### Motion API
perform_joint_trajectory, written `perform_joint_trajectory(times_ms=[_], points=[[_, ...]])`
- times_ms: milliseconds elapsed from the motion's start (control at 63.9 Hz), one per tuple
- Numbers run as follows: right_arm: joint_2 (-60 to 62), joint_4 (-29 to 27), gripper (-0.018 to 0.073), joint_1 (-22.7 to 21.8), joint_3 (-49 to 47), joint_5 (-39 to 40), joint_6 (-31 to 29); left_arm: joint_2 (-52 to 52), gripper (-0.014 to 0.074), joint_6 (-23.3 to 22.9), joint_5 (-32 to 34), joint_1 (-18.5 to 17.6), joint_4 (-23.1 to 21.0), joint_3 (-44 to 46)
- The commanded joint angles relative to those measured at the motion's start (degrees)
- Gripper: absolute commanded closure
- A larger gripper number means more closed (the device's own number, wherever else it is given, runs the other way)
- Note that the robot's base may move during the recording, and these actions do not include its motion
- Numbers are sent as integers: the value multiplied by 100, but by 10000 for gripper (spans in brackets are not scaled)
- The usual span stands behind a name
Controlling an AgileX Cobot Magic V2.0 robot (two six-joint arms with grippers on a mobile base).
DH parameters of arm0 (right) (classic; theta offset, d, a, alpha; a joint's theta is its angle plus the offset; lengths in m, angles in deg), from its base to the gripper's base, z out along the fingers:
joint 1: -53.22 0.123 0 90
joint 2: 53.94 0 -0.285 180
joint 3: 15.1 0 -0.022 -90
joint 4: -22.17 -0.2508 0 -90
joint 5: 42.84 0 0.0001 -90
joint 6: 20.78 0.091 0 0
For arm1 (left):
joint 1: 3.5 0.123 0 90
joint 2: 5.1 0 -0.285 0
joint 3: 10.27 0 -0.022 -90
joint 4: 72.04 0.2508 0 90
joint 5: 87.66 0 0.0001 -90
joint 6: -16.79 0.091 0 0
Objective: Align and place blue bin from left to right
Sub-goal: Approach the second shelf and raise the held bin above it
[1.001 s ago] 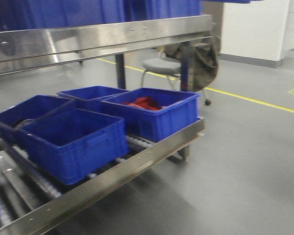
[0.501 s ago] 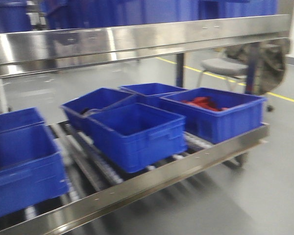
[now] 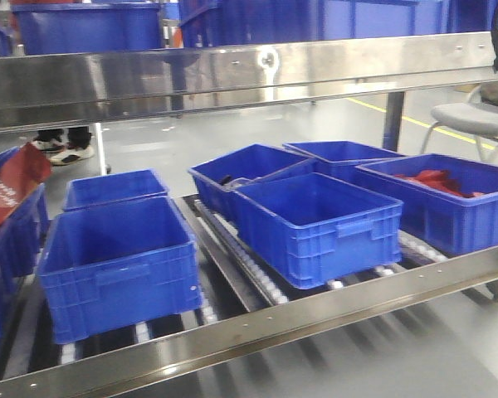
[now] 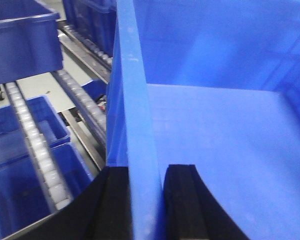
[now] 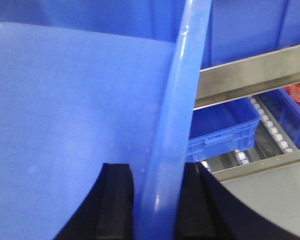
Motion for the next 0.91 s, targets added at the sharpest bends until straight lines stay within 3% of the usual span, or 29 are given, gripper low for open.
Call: perform_joint_trajectory(times_ms=[0,892], points=[[152,-20,713,-3,-129,444,-226,138,707,93,692,36,97,96],[152,-20,713,-3,-129,444,-226,138,707,93,692,36,97,96]])
